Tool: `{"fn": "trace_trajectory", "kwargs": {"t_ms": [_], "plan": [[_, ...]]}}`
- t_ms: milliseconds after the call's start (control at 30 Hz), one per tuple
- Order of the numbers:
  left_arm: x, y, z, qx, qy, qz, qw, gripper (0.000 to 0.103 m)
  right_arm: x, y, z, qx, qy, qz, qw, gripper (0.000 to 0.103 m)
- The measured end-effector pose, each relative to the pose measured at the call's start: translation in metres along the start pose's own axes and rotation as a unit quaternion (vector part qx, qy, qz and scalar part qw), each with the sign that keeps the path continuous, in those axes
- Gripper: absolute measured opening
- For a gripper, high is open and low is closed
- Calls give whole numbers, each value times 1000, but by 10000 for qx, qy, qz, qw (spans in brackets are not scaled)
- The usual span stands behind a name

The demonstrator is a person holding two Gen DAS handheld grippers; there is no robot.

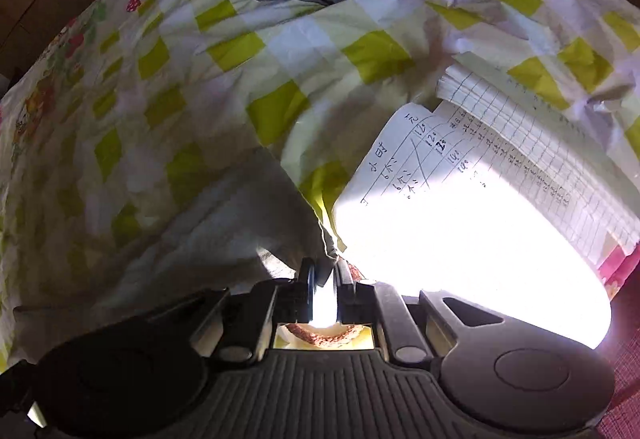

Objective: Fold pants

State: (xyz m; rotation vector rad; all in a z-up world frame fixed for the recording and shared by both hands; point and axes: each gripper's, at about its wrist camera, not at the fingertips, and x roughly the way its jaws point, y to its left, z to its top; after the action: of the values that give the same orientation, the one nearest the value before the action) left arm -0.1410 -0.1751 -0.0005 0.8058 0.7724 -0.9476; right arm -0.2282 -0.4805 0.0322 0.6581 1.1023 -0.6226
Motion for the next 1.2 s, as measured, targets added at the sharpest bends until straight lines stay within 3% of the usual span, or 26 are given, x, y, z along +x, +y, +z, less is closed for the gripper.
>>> {"fn": "trace_trajectory", "kwargs": {"t_ms": [100, 167, 233, 267, 333, 433, 467, 633, 700, 800, 867, 967, 1067, 1133, 1200], "plan": [[-11, 20, -4, -82, -39, 147, 9999, 32, -14, 9, 8, -461, -158, -401, 9980, 29], [-16, 36, -6, -173, -98, 275, 9994, 32, -20, 36, 18, -932, -346, 53, 9950, 29], [-14, 54, -8, -283, -92, 375, 9989, 32, -5, 86, 28, -1702, -86, 782, 9823, 29], [-11, 61, -10, -301, -62, 437, 9986, 32, 7, 110, 30, -2023, 71, 1161, 9724, 29], [-2, 75, -15, -246, 15, 641, 9976, 32, 36, 164, 29, -2774, 517, 1915, 9401, 29], [6, 92, -26, -99, 59, 808, 9967, 32, 78, 226, 18, -3668, 1033, 2373, 8936, 29], [9, 97, -28, -67, 56, 825, 9966, 32, 93, 245, 8, -4047, 1327, 2383, 8728, 29], [28, 111, -38, 324, -30, 392, 9987, 32, 130, 272, -11, -4796, 1862, 2188, 8291, 30], [35, 115, -41, 391, -29, 182, 9991, 32, 131, 275, -14, -5006, 2015, 2233, 8118, 35], [40, 119, -44, 538, -39, -95, 9985, 32, 131, 281, -13, -5158, 2186, 2283, 7963, 36], [41, 121, -45, 696, -61, -280, 9972, 32, 136, 284, -13, -5172, 2234, 2251, 7949, 36], [51, 123, -46, 938, 18, -405, 9948, 32, 143, 293, -19, -5294, 2299, 2179, 7870, 36], [54, 123, -45, 1015, 57, -448, 9938, 32, 138, 298, -27, -5608, 2185, 2108, 7703, 36], [53, 123, -44, 1019, 69, -438, 9938, 30, 137, 299, -28, -5581, 2203, 2094, 7721, 25], [50, 124, -43, 1014, 46, -371, 9941, 28, 134, 296, -23, -5491, 2218, 2133, 7771, 22]]}}
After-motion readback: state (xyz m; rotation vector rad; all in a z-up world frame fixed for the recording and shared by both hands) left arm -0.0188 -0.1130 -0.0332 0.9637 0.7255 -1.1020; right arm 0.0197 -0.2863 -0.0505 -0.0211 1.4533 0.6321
